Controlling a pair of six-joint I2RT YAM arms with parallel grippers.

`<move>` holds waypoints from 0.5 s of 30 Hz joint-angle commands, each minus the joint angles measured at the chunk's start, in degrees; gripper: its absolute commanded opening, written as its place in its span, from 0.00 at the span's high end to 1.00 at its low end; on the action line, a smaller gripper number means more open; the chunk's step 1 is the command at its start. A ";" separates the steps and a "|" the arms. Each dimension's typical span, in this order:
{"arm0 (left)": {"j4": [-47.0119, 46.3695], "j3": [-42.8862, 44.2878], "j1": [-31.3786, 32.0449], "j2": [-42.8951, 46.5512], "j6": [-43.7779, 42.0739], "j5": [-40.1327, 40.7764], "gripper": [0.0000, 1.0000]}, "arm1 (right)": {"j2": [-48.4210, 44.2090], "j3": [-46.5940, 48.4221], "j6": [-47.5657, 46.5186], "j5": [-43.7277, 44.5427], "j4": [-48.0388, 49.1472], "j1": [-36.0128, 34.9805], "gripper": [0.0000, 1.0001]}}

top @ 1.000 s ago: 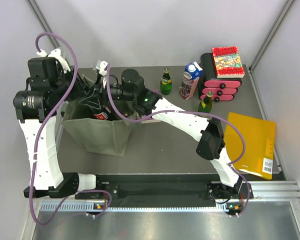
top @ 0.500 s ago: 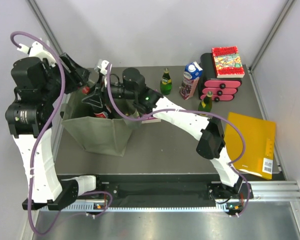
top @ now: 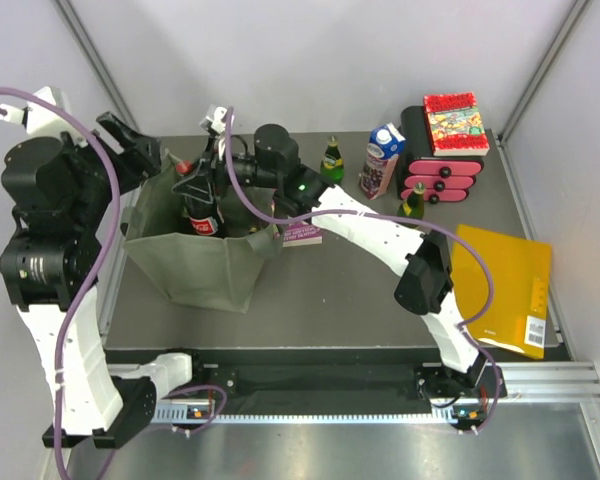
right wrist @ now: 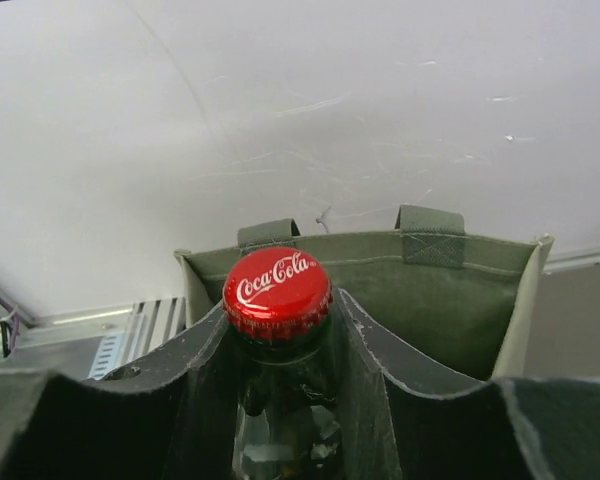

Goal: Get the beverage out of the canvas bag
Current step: Take out the drink from the canvas bag.

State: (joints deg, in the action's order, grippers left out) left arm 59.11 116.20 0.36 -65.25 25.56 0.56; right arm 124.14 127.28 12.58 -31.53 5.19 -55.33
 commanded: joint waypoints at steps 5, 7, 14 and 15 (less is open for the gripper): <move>-6.64 -7.12 -0.01 3.90 -1.74 3.57 0.22 | -9.70 9.56 2.98 -0.20 10.01 1.54 1.00; -6.99 -8.61 -0.01 4.61 -1.92 3.66 0.22 | -9.88 10.00 2.89 0.06 10.01 1.72 1.00; -7.78 -12.05 -0.01 6.28 -1.83 2.87 0.21 | -11.11 10.35 2.80 0.06 9.75 1.89 1.00; -7.87 -12.84 -0.01 6.37 -1.83 2.70 0.21 | -11.28 10.79 2.72 0.06 9.75 1.98 1.00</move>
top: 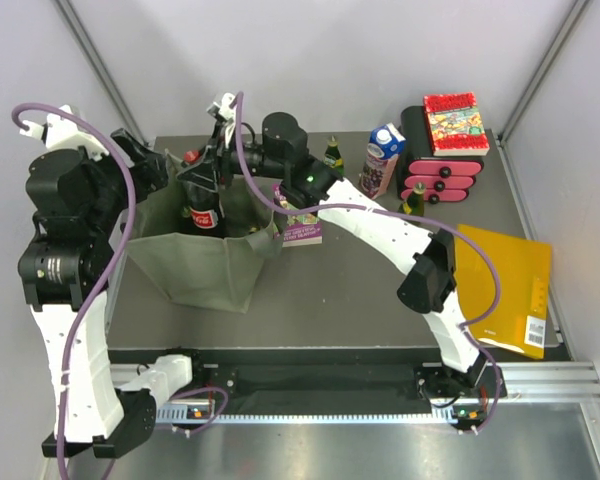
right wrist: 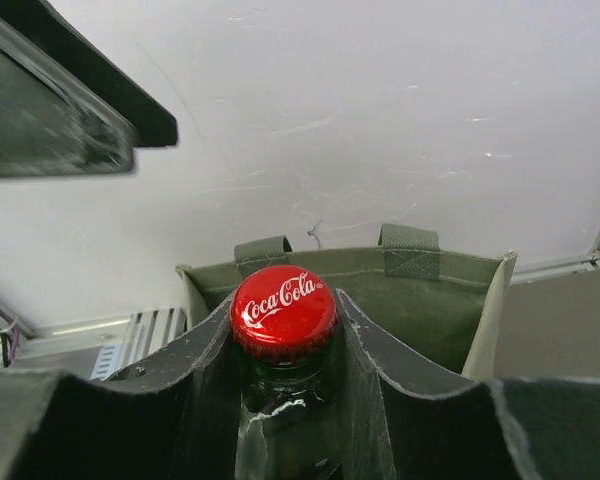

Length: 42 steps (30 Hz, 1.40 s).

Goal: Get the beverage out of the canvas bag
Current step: Take out the drink from the canvas bag, then place the drink at the center of the board.

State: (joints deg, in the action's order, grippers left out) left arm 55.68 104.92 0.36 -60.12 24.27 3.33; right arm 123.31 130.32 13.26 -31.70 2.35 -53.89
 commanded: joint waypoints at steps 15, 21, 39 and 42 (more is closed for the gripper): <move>-5.41 -5.96 -0.01 3.34 -0.72 -0.26 0.21 | -12.65 9.95 1.25 0.77 12.42 1.07 1.00; -6.20 -7.63 -0.01 3.69 -0.54 -1.05 0.21 | -12.74 12.49 0.72 1.38 12.68 1.07 1.00; -10.06 -13.95 0.08 4.66 0.86 -2.98 0.21 | -15.81 16.19 -8.50 3.58 8.55 3.26 1.00; -10.77 -15.36 -0.01 4.48 1.04 -5.09 0.21 | -16.96 16.19 -10.43 3.93 6.63 3.79 1.00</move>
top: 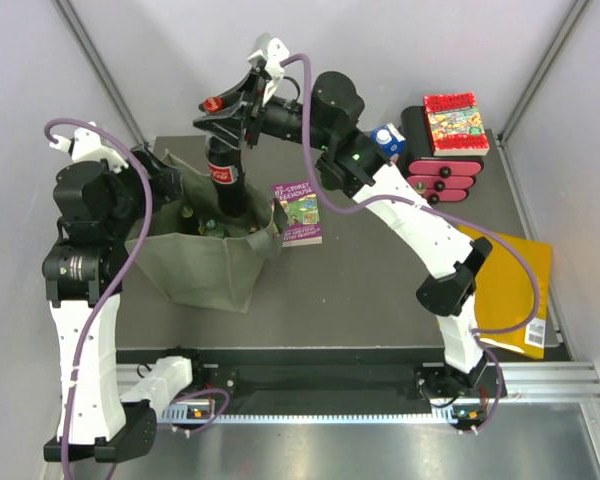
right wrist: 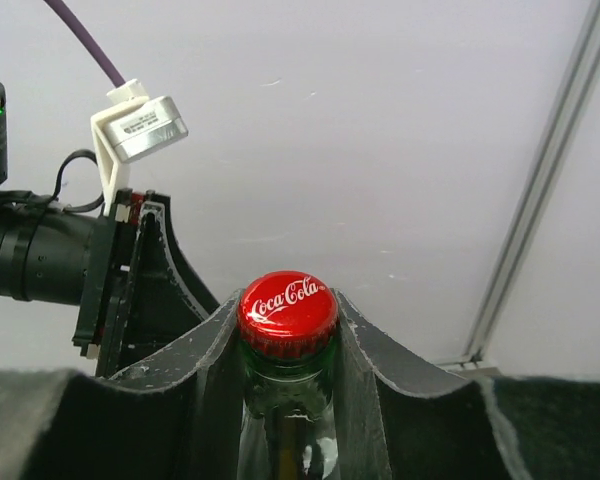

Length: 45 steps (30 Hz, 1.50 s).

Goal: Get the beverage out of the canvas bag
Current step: Place the drink at the center of the board.

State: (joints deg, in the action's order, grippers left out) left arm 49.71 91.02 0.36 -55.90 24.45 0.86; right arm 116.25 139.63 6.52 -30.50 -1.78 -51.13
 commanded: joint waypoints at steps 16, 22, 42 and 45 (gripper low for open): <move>-8.76 -8.14 -0.01 -0.53 2.45 -8.33 0.21 | -14.73 6.44 -10.30 4.57 3.81 4.38 1.00; -9.28 -10.95 -0.01 0.26 2.54 -9.83 0.21 | -18.24 0.39 -12.23 5.45 -0.41 7.71 1.00; -11.31 -16.93 0.08 1.49 3.85 -10.62 0.21 | -40.57 -59.82 -10.14 12.05 25.14 26.42 1.00; -10.95 -16.84 0.08 1.58 3.85 -10.36 0.21 | -39.43 -63.25 -6.97 12.66 30.49 29.06 1.00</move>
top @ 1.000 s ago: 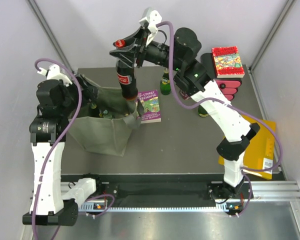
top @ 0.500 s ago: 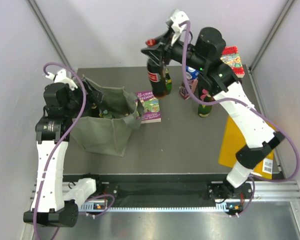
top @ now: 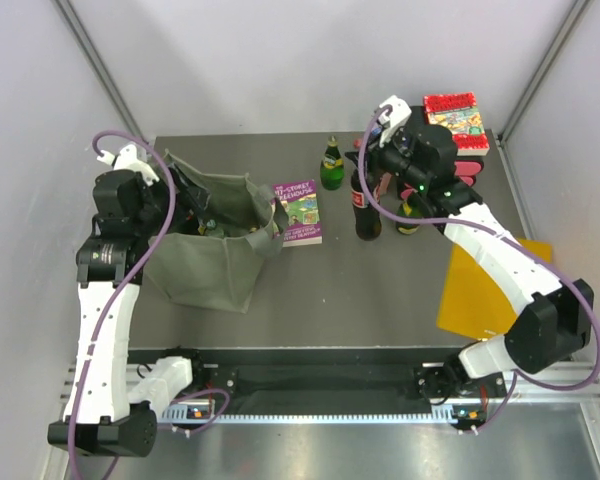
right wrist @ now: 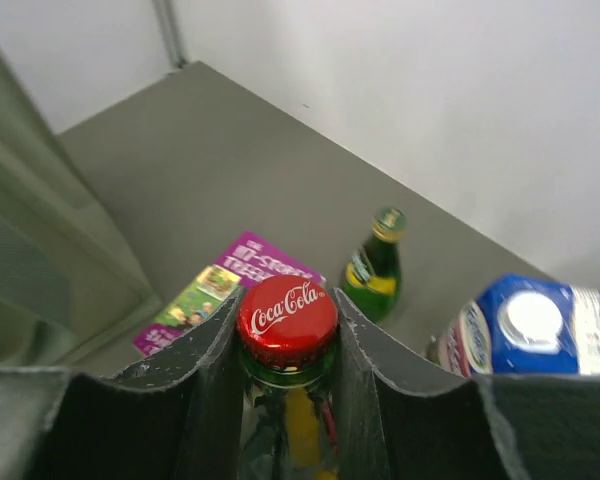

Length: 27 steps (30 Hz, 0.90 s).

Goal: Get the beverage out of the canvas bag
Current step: Place the drink at the center of the board.

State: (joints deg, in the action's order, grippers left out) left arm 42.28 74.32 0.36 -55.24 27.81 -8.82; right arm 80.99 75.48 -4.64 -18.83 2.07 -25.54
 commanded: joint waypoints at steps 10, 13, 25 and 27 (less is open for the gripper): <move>-2.56 -0.41 -0.01 0.93 1.01 0.12 0.21 | 4.51 -1.22 7.46 1.25 39.15 5.85 1.00; -2.55 -0.67 -0.01 1.01 1.28 0.29 0.21 | 7.33 -0.78 7.90 2.22 42.05 5.85 1.00; -1.85 -0.58 -0.01 1.02 1.63 0.91 0.21 | 14.90 1.51 5.88 3.45 49.08 5.06 1.00; -1.77 -0.41 -0.01 0.93 1.63 0.82 0.21 | 15.16 0.72 5.53 3.97 49.70 4.97 1.00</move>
State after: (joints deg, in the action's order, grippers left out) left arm 42.04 73.63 0.36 -55.09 29.06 -8.12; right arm 99.15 70.26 1.56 -15.84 31.94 -20.12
